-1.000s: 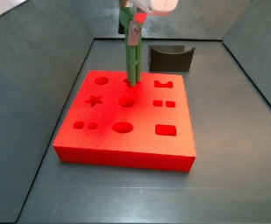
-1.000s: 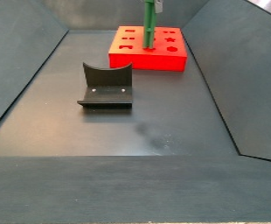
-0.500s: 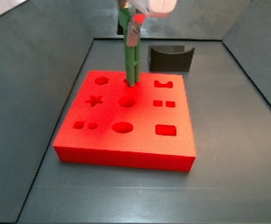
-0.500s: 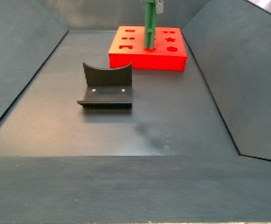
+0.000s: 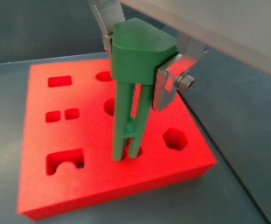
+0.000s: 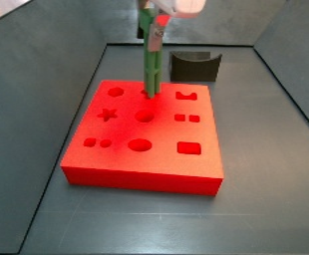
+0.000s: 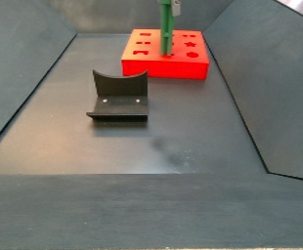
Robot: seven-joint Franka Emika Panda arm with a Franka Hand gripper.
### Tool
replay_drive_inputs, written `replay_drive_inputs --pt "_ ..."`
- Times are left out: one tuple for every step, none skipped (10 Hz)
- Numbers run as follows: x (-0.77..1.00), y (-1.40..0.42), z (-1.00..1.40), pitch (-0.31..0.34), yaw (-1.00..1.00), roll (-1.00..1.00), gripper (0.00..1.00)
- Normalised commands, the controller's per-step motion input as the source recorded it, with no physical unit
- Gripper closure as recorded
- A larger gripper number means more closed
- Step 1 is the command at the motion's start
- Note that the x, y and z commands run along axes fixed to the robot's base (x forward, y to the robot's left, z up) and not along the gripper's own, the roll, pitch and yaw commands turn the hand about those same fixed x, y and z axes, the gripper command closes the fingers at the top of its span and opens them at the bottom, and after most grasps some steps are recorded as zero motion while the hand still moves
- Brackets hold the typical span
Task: Pick up the 3 prong object. Move up. Place the 3 prong object on the fixture. Regrasp the 3 prong object. Move to above the board. Insert the 3 prong object.
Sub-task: Insert the 3 prong object.
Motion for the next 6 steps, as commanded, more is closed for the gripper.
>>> replay_drive_inputs --pt "0.15 0.11 -0.64 0.271 0.0 0.0 1.0" --pt "0.0 0.03 -0.46 0.17 -0.06 -0.01 1.0" --pt "-0.23 -0.02 -0.07 0.0 -0.15 0.0 1.0" --pt "-0.29 -0.12 0.0 0.0 -0.16 0.0 1.0" --pt "-0.31 -0.18 0.0 0.0 -0.17 0.04 1.0" --pt "-0.31 -0.2 0.0 0.0 -0.2 0.05 1.0"
